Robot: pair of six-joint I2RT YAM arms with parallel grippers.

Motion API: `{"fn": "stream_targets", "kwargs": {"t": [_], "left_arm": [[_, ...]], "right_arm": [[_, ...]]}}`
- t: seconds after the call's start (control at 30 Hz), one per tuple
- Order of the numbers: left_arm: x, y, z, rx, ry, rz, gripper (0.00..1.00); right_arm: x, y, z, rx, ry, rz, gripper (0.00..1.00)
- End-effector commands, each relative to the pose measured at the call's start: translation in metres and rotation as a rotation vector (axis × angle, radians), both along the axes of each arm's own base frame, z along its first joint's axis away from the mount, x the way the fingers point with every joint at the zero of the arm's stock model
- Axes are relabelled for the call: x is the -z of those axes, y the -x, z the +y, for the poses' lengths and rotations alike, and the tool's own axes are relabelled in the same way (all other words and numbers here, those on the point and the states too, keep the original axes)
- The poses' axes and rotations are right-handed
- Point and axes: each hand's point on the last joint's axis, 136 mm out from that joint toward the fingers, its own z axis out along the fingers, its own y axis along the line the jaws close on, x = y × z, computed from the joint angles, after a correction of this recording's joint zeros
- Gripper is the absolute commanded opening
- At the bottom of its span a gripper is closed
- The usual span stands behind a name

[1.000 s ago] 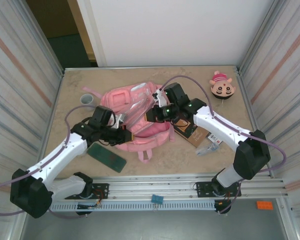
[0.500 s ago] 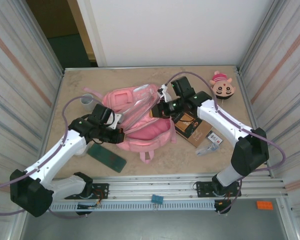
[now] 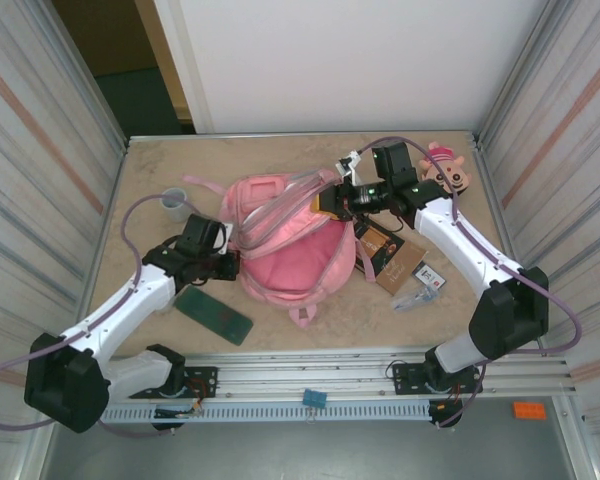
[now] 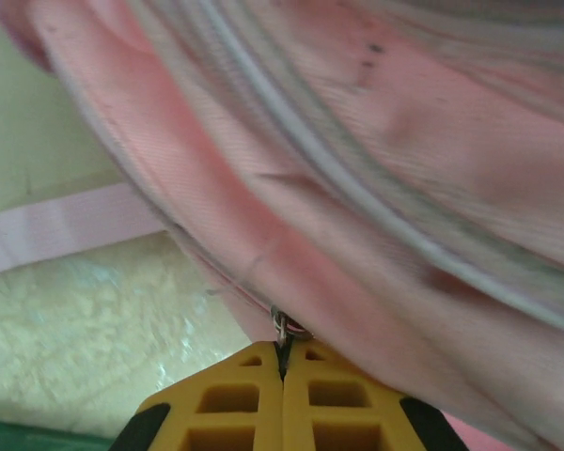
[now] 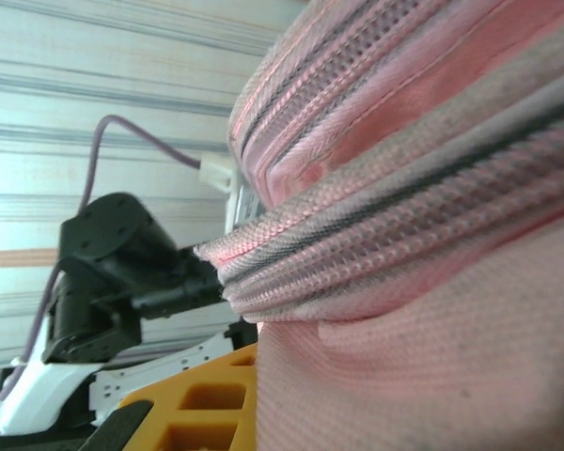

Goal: Pack the student bag

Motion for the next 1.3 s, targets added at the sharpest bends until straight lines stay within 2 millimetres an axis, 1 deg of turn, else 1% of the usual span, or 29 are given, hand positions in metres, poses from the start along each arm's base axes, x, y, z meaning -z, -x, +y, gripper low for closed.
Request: {"fn": "stream_targets", "kwargs": {"t": [0.0, 0.03, 0.1, 0.17, 0.23, 0.27, 0.3, 0.33, 0.37, 0.4, 0.47, 0.57, 0.63, 0.7, 0.73, 0.8, 0.83, 0.87, 0.9, 0.93, 1.03, 1.13, 1.27], "left_arm": [[-0.010, -0.033, 0.008, -0.079, 0.006, -0.126, 0.00], [-0.012, -0.036, 0.007, -0.073, 0.010, -0.143, 0.00], [-0.018, -0.039, -0.002, -0.033, 0.049, -0.168, 0.00], [-0.027, -0.037, -0.016, 0.001, 0.134, -0.179, 0.00], [-0.034, -0.034, -0.028, 0.013, 0.221, -0.177, 0.00], [-0.036, -0.032, -0.033, 0.008, 0.249, -0.178, 0.00], [-0.037, -0.029, -0.038, 0.004, 0.268, -0.181, 0.00], [-0.037, -0.027, -0.043, 0.001, 0.281, -0.183, 0.00], [-0.035, -0.023, -0.050, 0.007, 0.296, -0.181, 0.00], [-0.033, -0.019, -0.057, 0.014, 0.306, -0.177, 0.00], [-0.023, -0.011, -0.067, 0.005, 0.312, -0.159, 0.00], [-0.013, -0.008, -0.076, -0.019, 0.347, -0.144, 0.00], [-0.011, -0.007, -0.080, -0.020, 0.359, -0.138, 0.00], [-0.015, -0.008, -0.082, -0.016, 0.358, -0.149, 0.00], [-0.016, -0.008, -0.082, -0.015, 0.356, -0.156, 0.00], [-0.019, -0.010, -0.078, -0.024, 0.338, -0.167, 0.00], [-0.019, -0.011, -0.074, -0.037, 0.313, -0.176, 0.00], [-0.018, -0.012, -0.068, -0.052, 0.281, -0.182, 0.00], [-0.018, -0.014, -0.062, -0.065, 0.255, -0.189, 0.00], [-0.017, -0.016, -0.056, -0.075, 0.232, -0.195, 0.00], [-0.017, -0.024, -0.043, -0.090, 0.205, -0.214, 0.00], [-0.019, -0.034, -0.030, -0.112, 0.191, -0.242, 0.00], [-0.021, -0.049, -0.025, -0.123, 0.195, -0.274, 0.00]], "right_arm": [[-0.068, 0.022, -0.001, -0.119, -0.156, -0.087, 0.00], [-0.068, 0.021, -0.004, -0.119, -0.155, -0.080, 0.00], [-0.061, 0.014, -0.013, -0.078, -0.113, -0.063, 0.01], [-0.046, 0.005, -0.020, -0.016, -0.048, -0.037, 0.08], [-0.028, -0.005, -0.024, 0.062, -0.003, 0.013, 0.19], [-0.015, -0.013, -0.026, 0.128, 0.006, 0.045, 0.27], [0.000, -0.020, -0.026, 0.205, -0.006, 0.085, 0.37], [0.010, -0.023, -0.026, 0.269, -0.037, 0.103, 0.45], [0.013, -0.027, -0.025, 0.339, -0.092, 0.092, 0.53], [0.018, -0.028, -0.024, 0.400, -0.122, 0.101, 0.57], [0.021, -0.020, -0.016, 0.470, -0.125, 0.065, 0.61], [0.027, -0.002, -0.007, 0.525, -0.024, -0.012, 0.64], [0.031, 0.006, -0.003, 0.558, -0.006, -0.042, 0.64], [0.037, 0.012, 0.000, 0.575, -0.001, -0.054, 0.62], [0.038, 0.014, 0.001, 0.576, -0.002, -0.051, 0.58], [0.038, 0.016, 0.001, 0.552, 0.008, -0.047, 0.37], [0.034, 0.017, 0.000, 0.525, 0.019, -0.057, 0.29], [0.028, 0.018, -0.002, 0.486, 0.038, -0.086, 0.23], [0.024, 0.021, -0.004, 0.435, 0.048, -0.090, 0.19], [0.016, 0.021, -0.007, 0.380, 0.047, -0.087, 0.16], [-0.012, 0.025, -0.015, 0.225, 0.032, -0.085, 0.09], [-0.039, 0.029, -0.021, 0.087, 0.005, -0.102, 0.08], [-0.064, 0.029, -0.027, -0.019, -0.070, -0.079, 0.07]]}}
